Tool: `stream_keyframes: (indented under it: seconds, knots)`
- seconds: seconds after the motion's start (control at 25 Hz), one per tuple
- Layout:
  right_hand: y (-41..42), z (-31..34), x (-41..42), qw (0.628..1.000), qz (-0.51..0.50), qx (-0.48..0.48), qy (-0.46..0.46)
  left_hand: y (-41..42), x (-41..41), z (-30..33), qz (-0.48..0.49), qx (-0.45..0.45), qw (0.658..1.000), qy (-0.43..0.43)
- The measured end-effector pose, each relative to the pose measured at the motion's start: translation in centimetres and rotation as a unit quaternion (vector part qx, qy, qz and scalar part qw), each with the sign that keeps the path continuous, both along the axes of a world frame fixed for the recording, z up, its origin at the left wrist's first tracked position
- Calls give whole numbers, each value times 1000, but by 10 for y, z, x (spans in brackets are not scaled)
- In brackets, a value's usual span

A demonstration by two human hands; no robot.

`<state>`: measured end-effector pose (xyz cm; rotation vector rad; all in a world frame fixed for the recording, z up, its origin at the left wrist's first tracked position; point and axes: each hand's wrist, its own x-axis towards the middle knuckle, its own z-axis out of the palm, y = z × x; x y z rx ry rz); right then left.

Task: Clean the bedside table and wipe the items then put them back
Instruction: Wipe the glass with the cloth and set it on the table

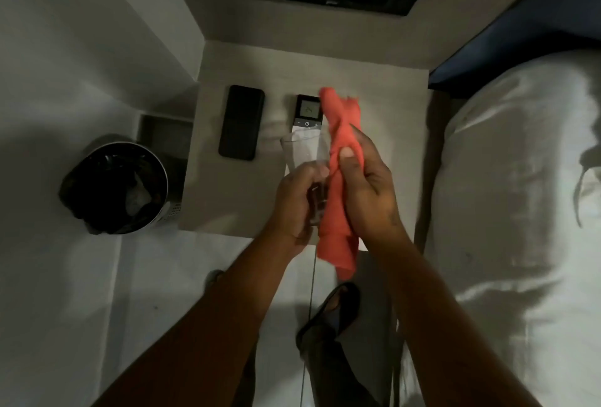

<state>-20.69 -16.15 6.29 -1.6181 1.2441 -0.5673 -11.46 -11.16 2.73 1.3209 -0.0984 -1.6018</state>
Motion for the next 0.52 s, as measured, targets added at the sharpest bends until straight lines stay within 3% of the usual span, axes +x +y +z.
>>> stream_keyframes:
  seconds: [0.08, 0.16, 0.24, 0.32, 0.36, 0.44, 0.52]
  knots:
    - [-3, 3, 8, 999, 31, -11, -18, -6, 5, 3, -18, -16, 1000, 12]
    - [-5, 6, 9, 992, -76, 86, -46, -9, 5, 8, -26, -25, 999, 6]
    - [-5, 6, -4, 915, -229, 295, -153, -17, 4, 19, -17, -38, 998, -38]
    - [12, 5, -22, 800, -286, 457, -264, -23, 3, 24, -29, -71, 985, -154]
    - [22, 5, -26, 769, -294, 492, -283, -25, 3, 24, -37, -94, 975, -199]
    - [31, 7, -30, 744, -308, 514, -296, -24, -2, 24, -43, -126, 967, -215]
    - [26, 10, -28, 745, -315, 508, -295, -20, -11, 21, -58, -149, 957, -241]
